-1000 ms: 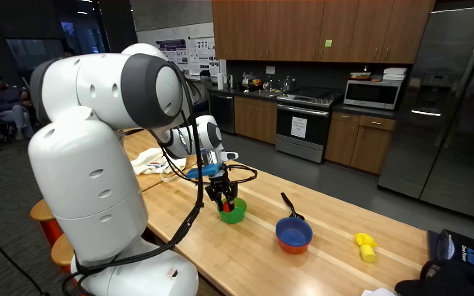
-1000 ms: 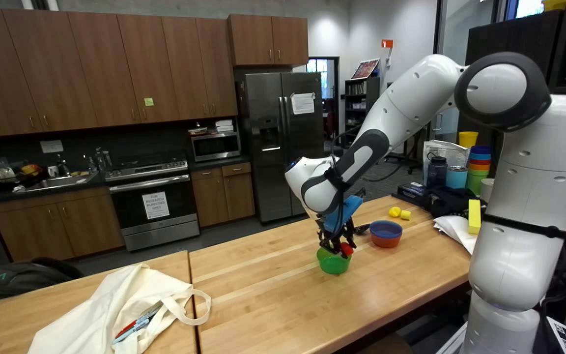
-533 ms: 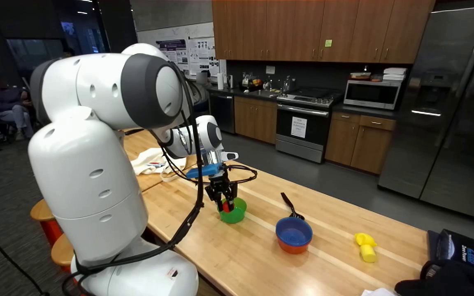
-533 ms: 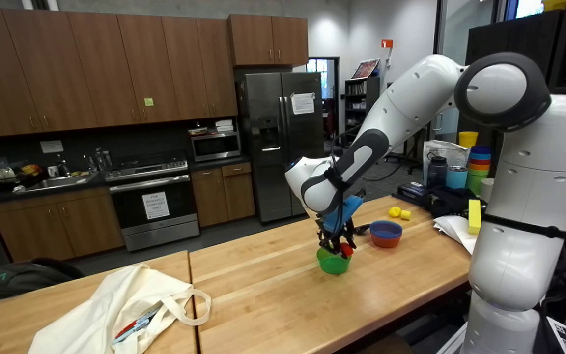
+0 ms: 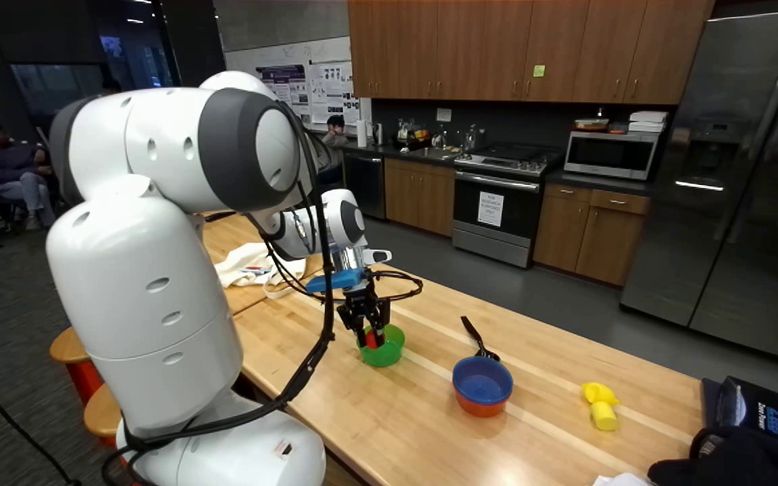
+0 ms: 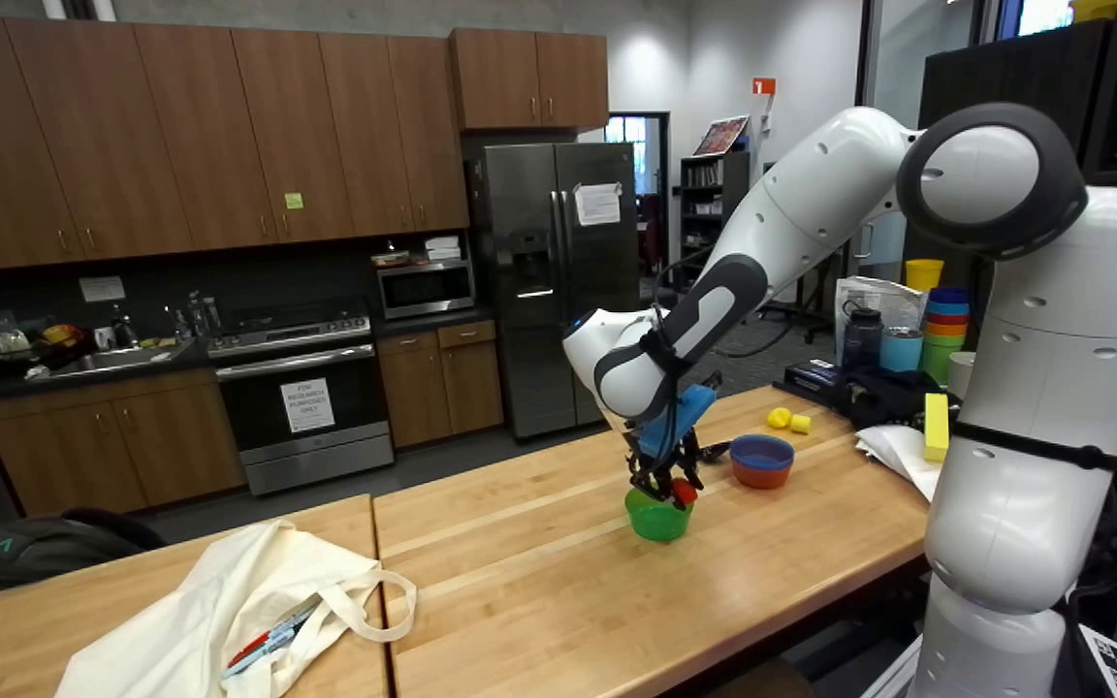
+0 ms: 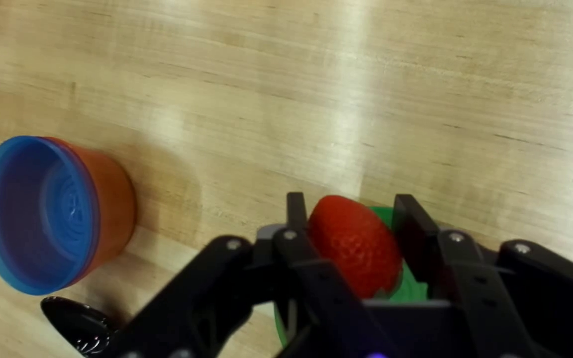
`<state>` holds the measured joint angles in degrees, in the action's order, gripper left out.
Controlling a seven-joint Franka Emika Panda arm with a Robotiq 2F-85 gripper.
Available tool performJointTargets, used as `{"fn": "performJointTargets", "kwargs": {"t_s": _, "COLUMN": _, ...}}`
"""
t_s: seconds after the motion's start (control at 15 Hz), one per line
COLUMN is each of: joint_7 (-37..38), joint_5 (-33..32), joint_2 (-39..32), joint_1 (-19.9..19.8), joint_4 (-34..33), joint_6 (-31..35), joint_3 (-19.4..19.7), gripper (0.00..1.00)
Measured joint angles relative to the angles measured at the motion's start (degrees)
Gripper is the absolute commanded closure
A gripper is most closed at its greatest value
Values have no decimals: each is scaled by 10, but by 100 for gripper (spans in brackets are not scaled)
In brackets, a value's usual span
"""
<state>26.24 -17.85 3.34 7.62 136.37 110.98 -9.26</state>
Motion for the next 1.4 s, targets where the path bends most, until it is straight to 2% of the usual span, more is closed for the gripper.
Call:
{"fn": "performJointTargets", "kwargs": {"t_s": 0.13, "joint_7": 0, "joint_5": 0, "joint_2": 0, "joint_1": 0, "joint_4": 0, "joint_6": 0, "joint_3": 0, "gripper": 49}}
{"fn": "performJointTargets", "kwargs": {"t_s": 0.4, "joint_7": 0, "joint_5": 0, "joint_2": 0, "joint_1": 0, "joint_4": 0, "joint_6": 0, "joint_3": 0, "gripper": 52}}
{"fn": "performJointTargets", "kwargs": {"t_s": 0.47, "joint_7": 0, "joint_5": 0, "joint_2": 0, "joint_1": 0, "joint_4": -1, "joint_6": 0, "joint_3": 0, "gripper": 48}}
{"fn": "performJointTargets", "kwargs": {"t_s": 0.53, "joint_7": 0, "joint_5": 0, "joint_2": 0, "joint_1": 0, "joint_4": -1, "joint_6": 0, "joint_3": 0, "gripper": 29}}
{"fn": "performJointTargets", "kwargs": {"t_s": 0.73, "joint_7": 0, "joint_5": 0, "joint_2": 0, "joint_1": 0, "joint_4": -1, "joint_6": 0, "joint_3": 0, "gripper": 16}}
{"fn": "performJointTargets", "kwargs": {"t_s": 0.87, "joint_7": 0, "joint_5": 0, "joint_2": 1, "joint_1": 0, "joint_4": -2, "joint_6": 0, "joint_3": 0, "gripper": 3}}
{"fn": "performJointTargets", "kwargs": {"t_s": 1.0, "joint_7": 0, "joint_5": 0, "joint_2": 1, "joint_1": 0, "joint_4": -2, "joint_6": 0, "joint_3": 0, "gripper": 0}}
{"fn": "performJointTargets", "kwargs": {"t_s": 1.4, "joint_7": -7, "joint_5": 0, "joint_2": 1, "joint_1": 0, "joint_4": -3, "joint_6": 0, "joint_3": 1, "gripper": 0}}
